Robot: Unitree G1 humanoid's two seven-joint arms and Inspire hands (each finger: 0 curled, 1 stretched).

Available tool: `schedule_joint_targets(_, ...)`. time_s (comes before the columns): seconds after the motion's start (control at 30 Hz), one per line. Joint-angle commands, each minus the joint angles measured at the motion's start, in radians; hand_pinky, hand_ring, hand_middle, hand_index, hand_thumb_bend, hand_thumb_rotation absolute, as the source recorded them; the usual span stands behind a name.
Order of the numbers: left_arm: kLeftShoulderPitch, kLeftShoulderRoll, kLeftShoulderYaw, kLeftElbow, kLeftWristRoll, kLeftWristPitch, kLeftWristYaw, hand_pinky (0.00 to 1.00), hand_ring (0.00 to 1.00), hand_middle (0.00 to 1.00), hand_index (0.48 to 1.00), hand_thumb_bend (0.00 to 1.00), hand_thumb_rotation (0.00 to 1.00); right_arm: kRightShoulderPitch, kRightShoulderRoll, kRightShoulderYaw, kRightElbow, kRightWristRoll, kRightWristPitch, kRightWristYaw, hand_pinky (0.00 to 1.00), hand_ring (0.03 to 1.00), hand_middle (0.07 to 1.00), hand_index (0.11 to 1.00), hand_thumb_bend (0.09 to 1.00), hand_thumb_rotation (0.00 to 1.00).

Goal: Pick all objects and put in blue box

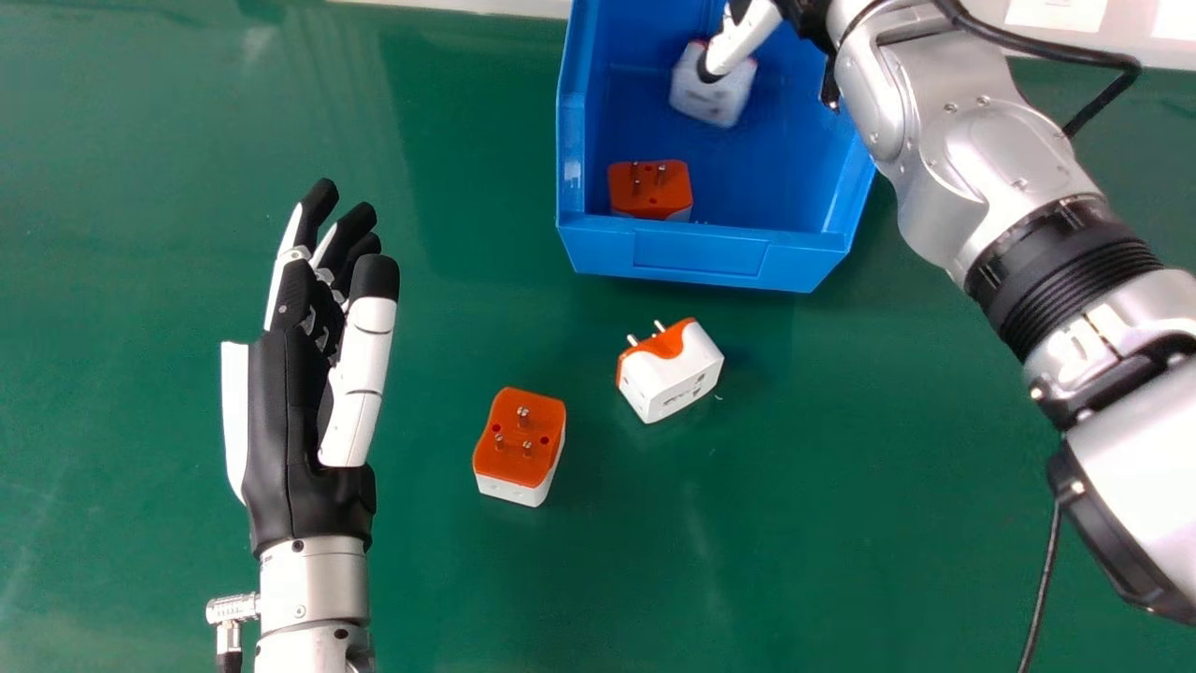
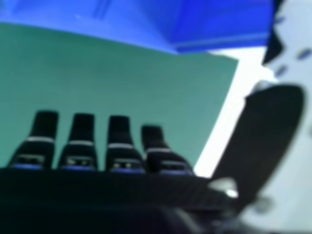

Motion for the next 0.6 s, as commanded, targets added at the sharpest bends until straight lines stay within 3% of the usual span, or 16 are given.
schedule_joint_targets(0.0,0.005,-0.003,-0.002,-0.020,0.005,-0.017,0.001,0.83,0.88,0.88,0.909,0.73,0.78,0.030,-0.048,-0.026,-0.152,-0.017,0.037,0.022,0.91,0.933,0.945,0.947,0.949,0.28)
schedule_joint_targets(0.27,0.023,-0.013,-0.009,-0.028,0.001,-0.022,0.000,0.82,0.88,0.88,0.907,0.73,0.78,0.412,-0.130,-0.191,-1.015,0.004,0.246,0.354,0.96,0.966,0.972,0.973,0.975,0.32)
schedule_joint_targets(0.43,0.032,-0.016,-0.014,-0.039,0.004,-0.015,0.000,0.81,0.87,0.87,0.906,0.73,0.78,0.643,-0.114,-0.274,-1.335,0.056,0.351,0.535,0.97,0.978,0.982,0.983,0.985,0.34)
schedule_joint_targets(0.57,0.043,-0.019,-0.015,-0.055,0.005,-0.006,0.000,0.81,0.87,0.87,0.906,0.73,0.78,0.789,-0.081,-0.276,-1.456,0.059,0.405,0.609,0.97,0.976,0.985,0.987,0.988,0.35)
